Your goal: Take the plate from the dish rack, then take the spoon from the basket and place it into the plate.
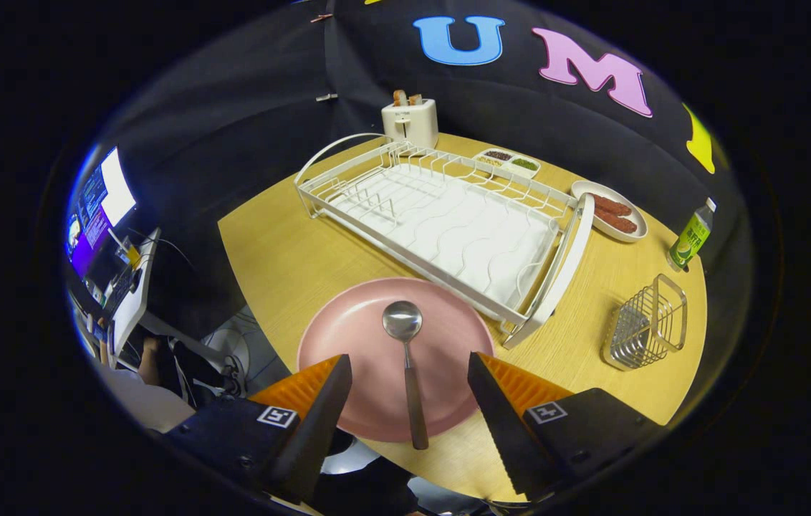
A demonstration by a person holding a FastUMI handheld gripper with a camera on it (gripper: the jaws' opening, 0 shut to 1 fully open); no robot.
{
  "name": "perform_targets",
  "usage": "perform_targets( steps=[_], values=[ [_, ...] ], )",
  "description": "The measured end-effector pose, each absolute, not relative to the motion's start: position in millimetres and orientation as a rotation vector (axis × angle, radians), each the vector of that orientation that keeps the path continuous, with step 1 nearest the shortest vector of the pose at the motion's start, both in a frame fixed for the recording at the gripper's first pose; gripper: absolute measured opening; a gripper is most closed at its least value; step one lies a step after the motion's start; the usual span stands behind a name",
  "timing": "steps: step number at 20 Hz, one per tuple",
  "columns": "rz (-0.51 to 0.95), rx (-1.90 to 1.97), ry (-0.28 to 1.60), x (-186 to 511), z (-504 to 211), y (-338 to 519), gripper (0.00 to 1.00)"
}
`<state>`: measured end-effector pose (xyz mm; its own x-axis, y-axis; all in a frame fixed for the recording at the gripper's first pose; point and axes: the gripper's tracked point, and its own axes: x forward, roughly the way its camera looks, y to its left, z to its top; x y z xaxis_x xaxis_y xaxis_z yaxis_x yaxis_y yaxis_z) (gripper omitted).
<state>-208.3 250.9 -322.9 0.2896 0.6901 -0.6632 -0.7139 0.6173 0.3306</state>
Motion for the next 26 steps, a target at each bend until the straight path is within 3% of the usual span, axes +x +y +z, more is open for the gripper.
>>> perform_targets(
  steps=[5,16,26],
  values=[
    [0.858,0.045,0.758,-170,-261,240,0.99],
    [0.469,0.143,0.47,-47,-117,128,0.99],
    [0.212,0.089,0.253,-25,-44,36,0.97]
  ],
)
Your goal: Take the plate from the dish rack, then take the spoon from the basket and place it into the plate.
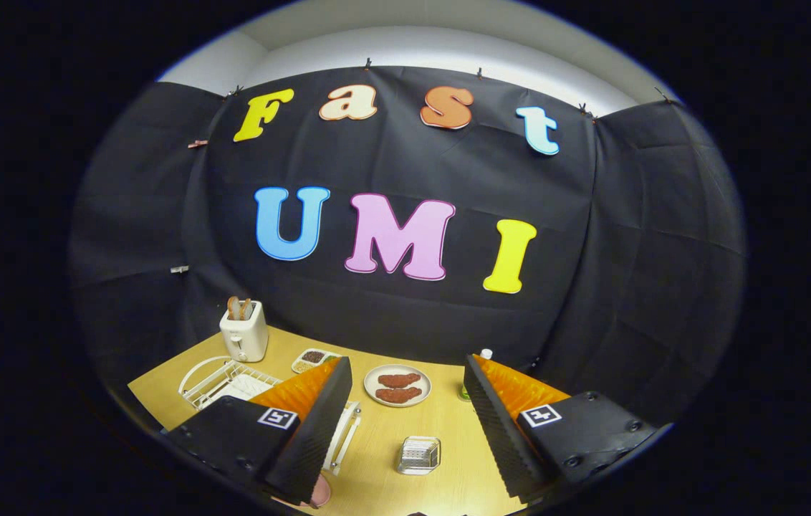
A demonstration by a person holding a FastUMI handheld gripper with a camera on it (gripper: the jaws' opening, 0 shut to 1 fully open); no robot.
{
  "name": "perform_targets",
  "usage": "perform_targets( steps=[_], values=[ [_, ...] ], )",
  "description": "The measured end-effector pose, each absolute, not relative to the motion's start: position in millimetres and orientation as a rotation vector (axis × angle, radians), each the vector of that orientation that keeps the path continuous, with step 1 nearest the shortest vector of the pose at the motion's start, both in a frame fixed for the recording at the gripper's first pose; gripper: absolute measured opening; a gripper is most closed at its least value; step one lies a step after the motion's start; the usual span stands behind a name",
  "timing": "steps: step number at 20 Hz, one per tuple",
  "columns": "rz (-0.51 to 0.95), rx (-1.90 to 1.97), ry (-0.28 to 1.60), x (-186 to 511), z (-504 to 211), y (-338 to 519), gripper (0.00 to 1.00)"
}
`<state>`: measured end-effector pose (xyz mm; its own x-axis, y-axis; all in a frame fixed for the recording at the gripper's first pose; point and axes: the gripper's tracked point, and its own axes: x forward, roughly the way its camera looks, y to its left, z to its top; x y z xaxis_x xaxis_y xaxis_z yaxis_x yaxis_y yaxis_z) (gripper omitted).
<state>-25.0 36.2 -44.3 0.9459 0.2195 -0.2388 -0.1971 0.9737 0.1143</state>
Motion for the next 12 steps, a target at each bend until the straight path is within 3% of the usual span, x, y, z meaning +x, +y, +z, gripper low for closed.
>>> perform_targets(
  steps=[12],
  values=[
    [0.196,0.063,0.282,-27,-71,29,0.98]
  ],
)
